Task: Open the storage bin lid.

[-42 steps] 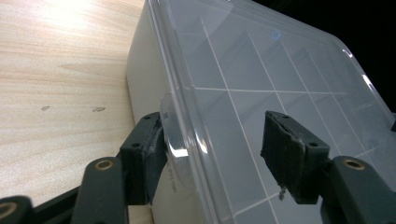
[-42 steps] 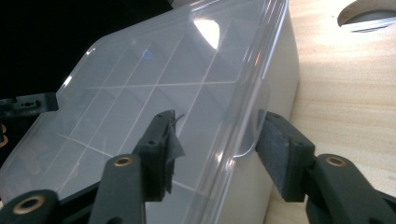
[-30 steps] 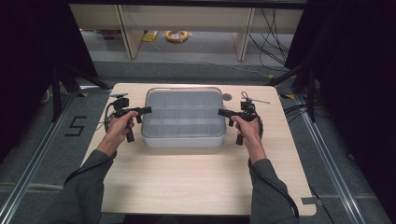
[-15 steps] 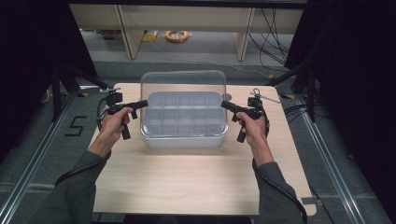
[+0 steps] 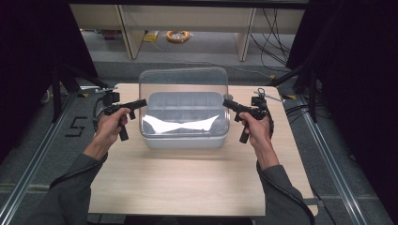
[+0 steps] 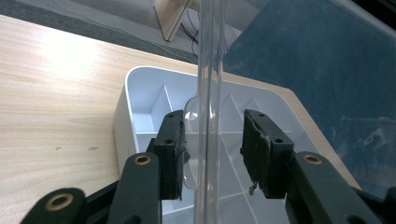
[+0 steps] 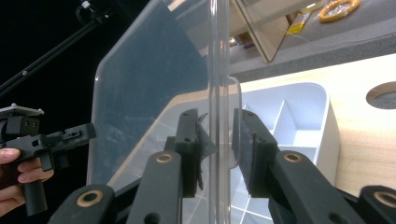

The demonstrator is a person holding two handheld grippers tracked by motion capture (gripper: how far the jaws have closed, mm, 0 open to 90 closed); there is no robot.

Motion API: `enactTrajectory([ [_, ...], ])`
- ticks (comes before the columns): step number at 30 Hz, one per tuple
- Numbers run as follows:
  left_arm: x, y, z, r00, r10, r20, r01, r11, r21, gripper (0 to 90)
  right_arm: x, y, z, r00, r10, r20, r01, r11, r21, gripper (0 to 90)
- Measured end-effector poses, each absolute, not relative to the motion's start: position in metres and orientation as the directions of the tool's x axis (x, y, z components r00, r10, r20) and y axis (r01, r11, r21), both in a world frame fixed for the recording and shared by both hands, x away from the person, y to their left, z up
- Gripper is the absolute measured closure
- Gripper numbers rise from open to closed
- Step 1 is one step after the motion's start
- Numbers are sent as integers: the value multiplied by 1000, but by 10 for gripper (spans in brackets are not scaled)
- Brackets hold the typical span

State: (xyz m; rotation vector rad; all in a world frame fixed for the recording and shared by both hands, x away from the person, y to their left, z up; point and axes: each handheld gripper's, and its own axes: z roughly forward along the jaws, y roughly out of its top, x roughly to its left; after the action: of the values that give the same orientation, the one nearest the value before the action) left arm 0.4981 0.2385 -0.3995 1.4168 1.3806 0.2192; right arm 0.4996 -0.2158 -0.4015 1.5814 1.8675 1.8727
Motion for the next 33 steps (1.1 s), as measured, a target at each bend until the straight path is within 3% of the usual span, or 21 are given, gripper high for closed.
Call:
enactTrajectory([
  [18,448,233,-385,387,799,-460,549,201,811,607,451,-226,-389,-511,646,567,554,-257,792,730],
  [22,436,232,-390,402,797,-450,550,182,815,608,440,-229,-392,-536,665,520,517,-229,825,730],
  [33,406,241,-402,425,785,-450,559,164,813,622,410,-227,-409,-551,642,533,524,-231,820,735],
])
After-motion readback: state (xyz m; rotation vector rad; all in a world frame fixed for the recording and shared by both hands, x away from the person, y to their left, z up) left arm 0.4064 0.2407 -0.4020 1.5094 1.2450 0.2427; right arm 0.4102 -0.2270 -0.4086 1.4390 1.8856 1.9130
